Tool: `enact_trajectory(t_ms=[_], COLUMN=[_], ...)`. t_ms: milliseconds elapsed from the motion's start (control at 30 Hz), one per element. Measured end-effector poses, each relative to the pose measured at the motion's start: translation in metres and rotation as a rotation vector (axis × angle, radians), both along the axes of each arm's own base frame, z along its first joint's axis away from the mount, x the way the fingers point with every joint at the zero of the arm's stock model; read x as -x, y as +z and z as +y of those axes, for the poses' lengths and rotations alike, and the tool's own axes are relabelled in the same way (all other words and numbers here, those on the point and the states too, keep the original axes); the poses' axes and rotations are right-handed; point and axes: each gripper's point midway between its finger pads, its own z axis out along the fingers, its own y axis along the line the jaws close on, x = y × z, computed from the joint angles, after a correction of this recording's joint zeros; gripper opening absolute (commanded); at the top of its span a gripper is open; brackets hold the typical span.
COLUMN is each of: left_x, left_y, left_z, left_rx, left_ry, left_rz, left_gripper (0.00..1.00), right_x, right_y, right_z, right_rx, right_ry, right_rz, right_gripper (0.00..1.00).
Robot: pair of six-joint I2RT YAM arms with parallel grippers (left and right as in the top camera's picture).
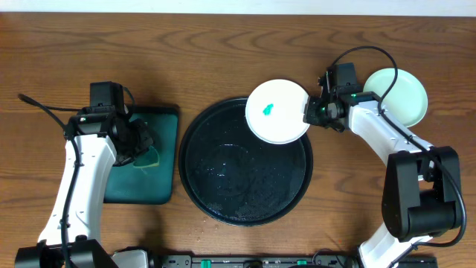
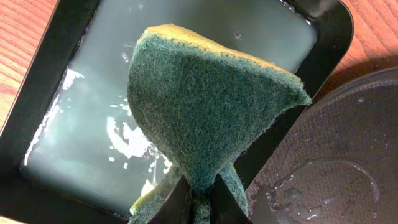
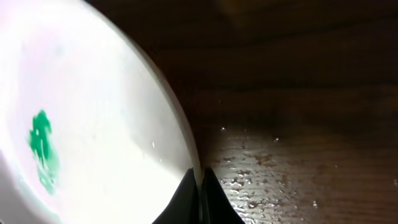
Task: Clean dirty plates on tray and stack at the side
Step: 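Bring the sponge from the water tray to the plate with left gripper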
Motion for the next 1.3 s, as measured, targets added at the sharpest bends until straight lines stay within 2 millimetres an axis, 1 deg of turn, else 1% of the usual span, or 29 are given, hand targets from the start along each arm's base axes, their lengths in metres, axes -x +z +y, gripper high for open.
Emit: enact_trajectory(t_ms=[100, 200, 267, 400, 467, 533, 600, 733, 867, 1167, 1233, 1300], left_x=[0.0, 0.0, 0.0, 0.0, 0.0, 0.0, 0.0, -0.001, -0.004, -0.013, -0.017, -0.019], left_y=[0.0, 0.0, 0.0, 0.0, 0.0, 0.0, 0.0, 0.0, 0.001, 0.006, 0.004, -0.002], left_z=[0.0, 0.0, 0.0, 0.0, 0.0, 0.0, -0.001, -0.009, -0.032, -0.095, -0.112, -0.128], left_rx=[0.0, -0.001, -0.001, -0.001, -0.001, -0.001, 0.002, 0.007, 0.012, 0.046, 0.067, 0.092], left_ry=[-0.001, -0.004, -0.004, -0.004, -0.004, -0.004, -0.006, -0.034, -0.111, -0.27, -0.306, -0.34], left_rz=[0.0, 0.0, -0.001, -0.001, -0.001, -0.001, -0.001, -0.002, -0.016, -0.085, -0.1, -0.097], left_gripper=[0.07, 0.07, 0.07, 0.07, 0.07, 0.07, 0.07, 0.07, 0.07, 0.07, 0.07, 0.07], right_x=[0.002, 0.008, 0.015, 0.043, 0.058, 0.069, 0.077, 0.082, 0.083, 0.08, 0.08, 0.079], right_y=[0.001, 0.002, 0.006, 0.018, 0.018, 0.013, 0.007, -0.013, -0.029, -0.03, -0.03, -0.03], right_z=[0.007, 0.024, 0.04, 0.082, 0.101, 0.112, 0.12, 0.122, 0.119, 0.121, 0.121, 0.121], right_rx=[-0.03, -0.07, -0.085, -0.11, -0.101, -0.079, -0.052, -0.012, 0.009, 0.004, 0.003, 0.003], right_ry=[0.007, 0.043, 0.08, 0.178, 0.217, 0.238, 0.246, 0.225, 0.2, 0.197, 0.197, 0.197], right_rz=[0.009, 0.021, 0.027, 0.059, 0.082, 0.104, 0.119, 0.161, 0.193, 0.195, 0.193, 0.192], right_gripper=[0.02, 0.02, 0.02, 0.01, 0.01, 0.01, 0.01, 0.01, 0.01, 0.01, 0.01, 0.01])
